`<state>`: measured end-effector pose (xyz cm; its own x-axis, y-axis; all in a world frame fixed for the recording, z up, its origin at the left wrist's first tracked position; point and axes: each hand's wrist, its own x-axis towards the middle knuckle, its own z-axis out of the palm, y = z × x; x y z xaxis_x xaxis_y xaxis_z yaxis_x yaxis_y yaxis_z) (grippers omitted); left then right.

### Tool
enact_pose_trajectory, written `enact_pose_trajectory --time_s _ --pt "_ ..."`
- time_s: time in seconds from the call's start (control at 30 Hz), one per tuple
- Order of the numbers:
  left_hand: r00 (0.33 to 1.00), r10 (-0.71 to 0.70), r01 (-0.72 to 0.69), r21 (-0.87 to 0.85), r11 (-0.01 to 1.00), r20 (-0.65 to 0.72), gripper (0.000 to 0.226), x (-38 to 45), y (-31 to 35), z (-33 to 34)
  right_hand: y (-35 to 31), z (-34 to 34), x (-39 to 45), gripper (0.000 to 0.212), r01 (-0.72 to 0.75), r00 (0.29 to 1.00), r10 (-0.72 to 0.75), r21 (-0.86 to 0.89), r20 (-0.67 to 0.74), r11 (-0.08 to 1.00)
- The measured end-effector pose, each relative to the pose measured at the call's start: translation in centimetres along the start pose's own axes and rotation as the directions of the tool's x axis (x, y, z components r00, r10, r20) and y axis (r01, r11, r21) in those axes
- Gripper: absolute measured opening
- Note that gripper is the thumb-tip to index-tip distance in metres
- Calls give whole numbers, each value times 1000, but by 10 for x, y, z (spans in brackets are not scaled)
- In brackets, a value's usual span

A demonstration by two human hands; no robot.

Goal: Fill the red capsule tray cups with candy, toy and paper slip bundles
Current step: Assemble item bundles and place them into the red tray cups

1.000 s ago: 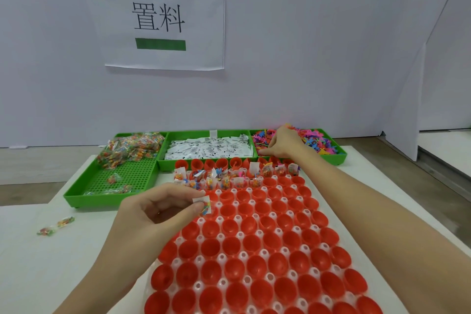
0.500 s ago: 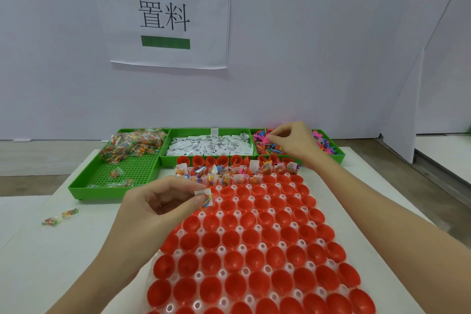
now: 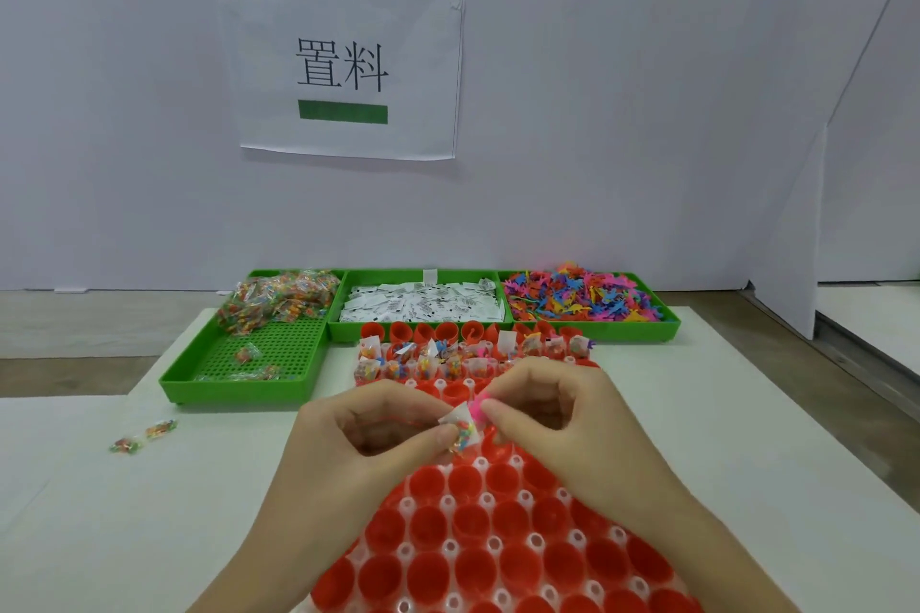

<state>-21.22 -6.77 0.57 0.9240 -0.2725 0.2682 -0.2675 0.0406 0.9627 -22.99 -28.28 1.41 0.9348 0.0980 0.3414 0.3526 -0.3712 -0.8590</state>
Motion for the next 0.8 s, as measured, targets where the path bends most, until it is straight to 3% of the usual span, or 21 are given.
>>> enact_pose_trajectory --time_s 0.37,0.63,0.8 --pt "997 74 -71 147 987 -16 13 -5 -10 8 -3 7 -17 9 29 999 -32 -88 -31 996" --pt "980 162 -142 163 976 -118 14 -4 -14 10 -3 13 -20 9 -51 999 52 67 -14 996" --pt "978 174 -162 105 981 -113 16 -3 -9 16 1 9 -19 10 -52 997 58 103 -57 993"
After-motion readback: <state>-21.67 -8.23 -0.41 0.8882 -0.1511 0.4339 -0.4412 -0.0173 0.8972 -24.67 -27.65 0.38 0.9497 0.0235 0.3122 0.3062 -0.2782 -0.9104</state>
